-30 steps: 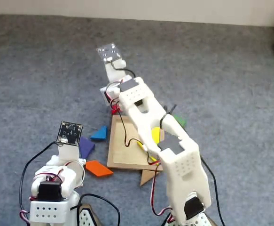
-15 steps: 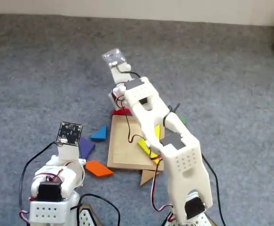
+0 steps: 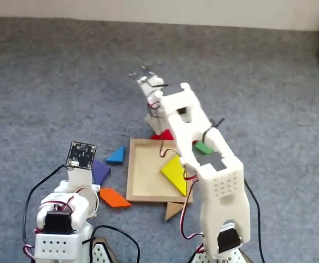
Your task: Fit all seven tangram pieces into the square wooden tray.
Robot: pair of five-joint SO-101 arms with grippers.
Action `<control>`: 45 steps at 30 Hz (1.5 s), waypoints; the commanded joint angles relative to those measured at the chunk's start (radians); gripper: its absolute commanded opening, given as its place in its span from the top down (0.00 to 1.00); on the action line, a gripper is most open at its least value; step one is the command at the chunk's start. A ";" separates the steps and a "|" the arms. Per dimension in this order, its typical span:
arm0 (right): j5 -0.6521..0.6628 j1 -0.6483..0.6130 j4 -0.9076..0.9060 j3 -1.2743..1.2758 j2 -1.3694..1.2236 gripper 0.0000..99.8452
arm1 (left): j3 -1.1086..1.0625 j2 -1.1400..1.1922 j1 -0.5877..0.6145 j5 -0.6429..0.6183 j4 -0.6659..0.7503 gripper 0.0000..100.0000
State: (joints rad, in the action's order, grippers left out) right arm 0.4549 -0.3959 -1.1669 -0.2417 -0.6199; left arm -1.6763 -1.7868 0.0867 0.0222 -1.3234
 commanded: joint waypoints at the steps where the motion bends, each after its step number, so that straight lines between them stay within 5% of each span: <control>1: 0.068 0.101 -0.061 0.008 0.099 0.78 | -0.021 -0.024 -0.016 -0.005 -0.003 1.00; 19: 0.190 0.430 -0.116 0.105 0.151 0.78 | -0.021 -0.024 -0.016 -0.005 -0.003 1.00; 28: 0.196 0.414 -0.320 -0.051 0.255 0.76 | -0.021 -0.024 -0.016 -0.005 -0.003 1.00; 35: 0.404 0.375 -0.495 -0.051 0.269 0.57 | -0.021 -0.024 -0.016 -0.005 -0.003 1.00; 45: 0.522 0.372 -0.498 -0.027 0.070 0.56 | -0.021 -0.024 -0.016 -0.005 -0.003 1.00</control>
State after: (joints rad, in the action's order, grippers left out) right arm 0.9628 -0.0107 -1.6579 -0.2463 -0.5324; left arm -1.6763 -1.7868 0.0867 0.0222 -1.3234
